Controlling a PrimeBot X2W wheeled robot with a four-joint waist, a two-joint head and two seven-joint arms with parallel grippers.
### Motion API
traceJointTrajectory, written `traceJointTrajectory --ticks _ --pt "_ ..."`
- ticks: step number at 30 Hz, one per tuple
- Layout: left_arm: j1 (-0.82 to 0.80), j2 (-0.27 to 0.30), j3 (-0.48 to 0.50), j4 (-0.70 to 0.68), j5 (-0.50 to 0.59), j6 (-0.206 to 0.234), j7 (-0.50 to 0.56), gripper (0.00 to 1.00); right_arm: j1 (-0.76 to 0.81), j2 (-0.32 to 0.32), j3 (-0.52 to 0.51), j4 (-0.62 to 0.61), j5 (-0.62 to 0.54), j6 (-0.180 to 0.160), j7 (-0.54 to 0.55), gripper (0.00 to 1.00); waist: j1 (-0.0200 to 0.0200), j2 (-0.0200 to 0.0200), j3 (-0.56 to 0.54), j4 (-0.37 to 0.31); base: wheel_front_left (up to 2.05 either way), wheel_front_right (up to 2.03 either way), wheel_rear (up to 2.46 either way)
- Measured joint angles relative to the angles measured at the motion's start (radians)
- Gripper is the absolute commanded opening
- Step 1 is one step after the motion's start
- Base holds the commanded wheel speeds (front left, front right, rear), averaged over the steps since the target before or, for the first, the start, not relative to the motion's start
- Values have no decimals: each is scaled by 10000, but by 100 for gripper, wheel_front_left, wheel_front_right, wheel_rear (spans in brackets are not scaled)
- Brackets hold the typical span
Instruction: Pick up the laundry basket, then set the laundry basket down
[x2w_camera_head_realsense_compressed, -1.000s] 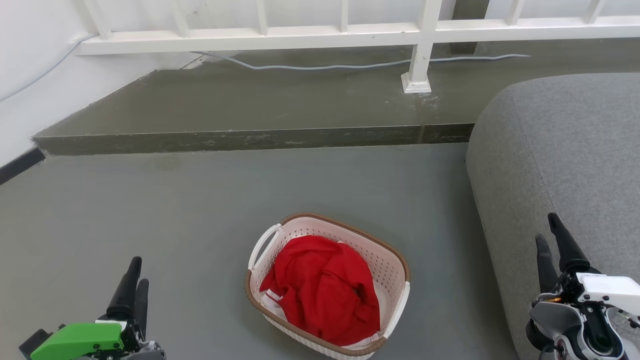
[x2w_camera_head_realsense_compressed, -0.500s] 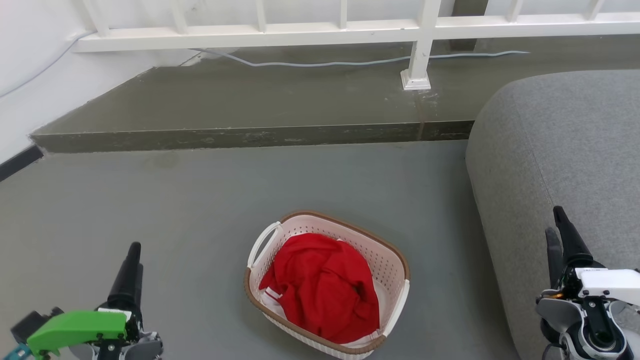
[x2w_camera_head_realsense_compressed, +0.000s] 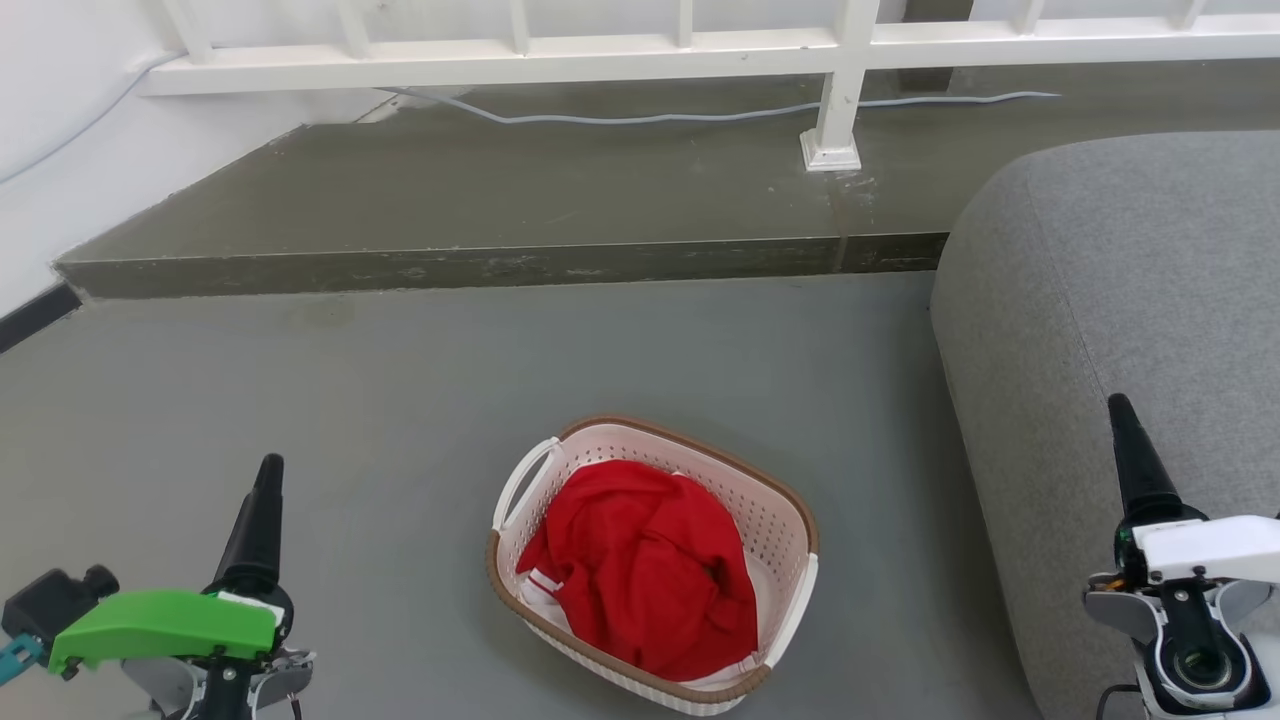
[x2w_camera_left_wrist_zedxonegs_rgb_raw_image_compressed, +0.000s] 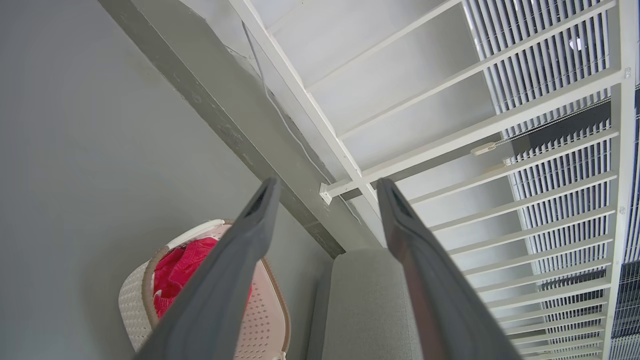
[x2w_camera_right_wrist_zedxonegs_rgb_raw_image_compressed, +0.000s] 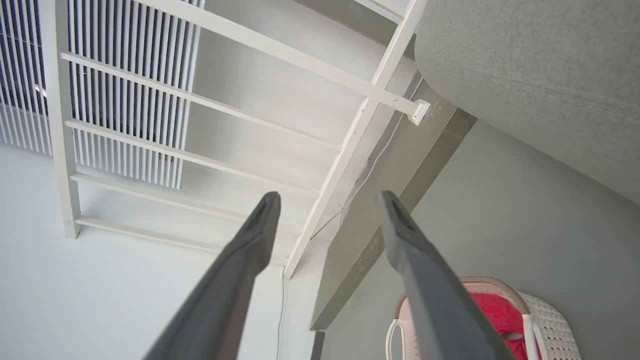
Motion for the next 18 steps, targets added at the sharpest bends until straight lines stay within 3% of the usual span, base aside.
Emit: traceJointTrajectory --ticks 18 --pt "-221 637 -1141 -401 3674 529 -621 100 -34 -581 909 -510 -3712 -683 -621 100 0 0 86 -18 0 0 0"
